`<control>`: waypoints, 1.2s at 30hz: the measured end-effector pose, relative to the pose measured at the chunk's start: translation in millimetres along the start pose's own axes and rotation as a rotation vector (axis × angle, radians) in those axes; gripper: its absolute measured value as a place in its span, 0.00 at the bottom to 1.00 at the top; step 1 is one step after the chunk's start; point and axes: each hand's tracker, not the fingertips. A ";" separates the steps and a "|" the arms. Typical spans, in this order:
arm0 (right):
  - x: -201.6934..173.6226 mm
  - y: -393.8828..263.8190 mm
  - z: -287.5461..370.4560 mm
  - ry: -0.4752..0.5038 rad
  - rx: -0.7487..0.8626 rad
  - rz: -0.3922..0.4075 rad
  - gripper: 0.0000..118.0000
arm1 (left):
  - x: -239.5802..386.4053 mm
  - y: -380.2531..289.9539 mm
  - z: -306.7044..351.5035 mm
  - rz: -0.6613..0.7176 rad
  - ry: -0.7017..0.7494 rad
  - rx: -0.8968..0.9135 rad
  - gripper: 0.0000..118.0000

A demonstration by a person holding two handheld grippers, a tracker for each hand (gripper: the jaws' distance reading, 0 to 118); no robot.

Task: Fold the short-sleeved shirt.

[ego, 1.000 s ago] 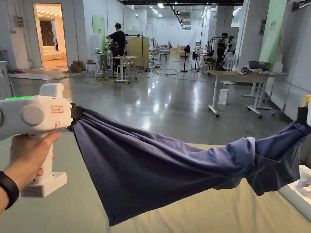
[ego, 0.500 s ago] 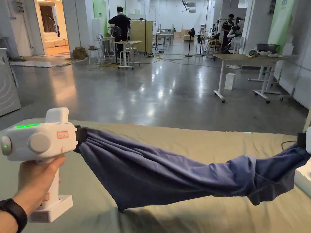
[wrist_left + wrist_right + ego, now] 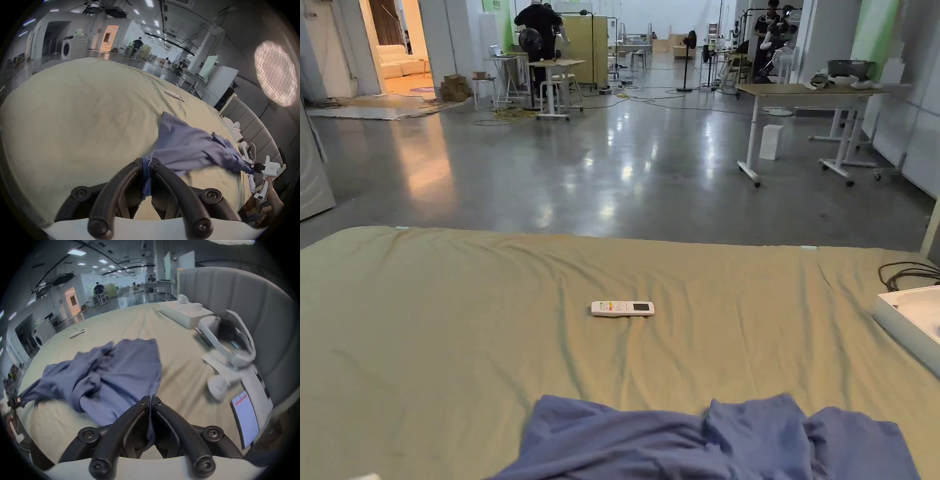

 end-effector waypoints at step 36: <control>-68.8 -54.8 275.5 0.211 0.560 0.086 0.83 | 168.8 -43.0 235.4 -0.401 -0.049 0.471 0.76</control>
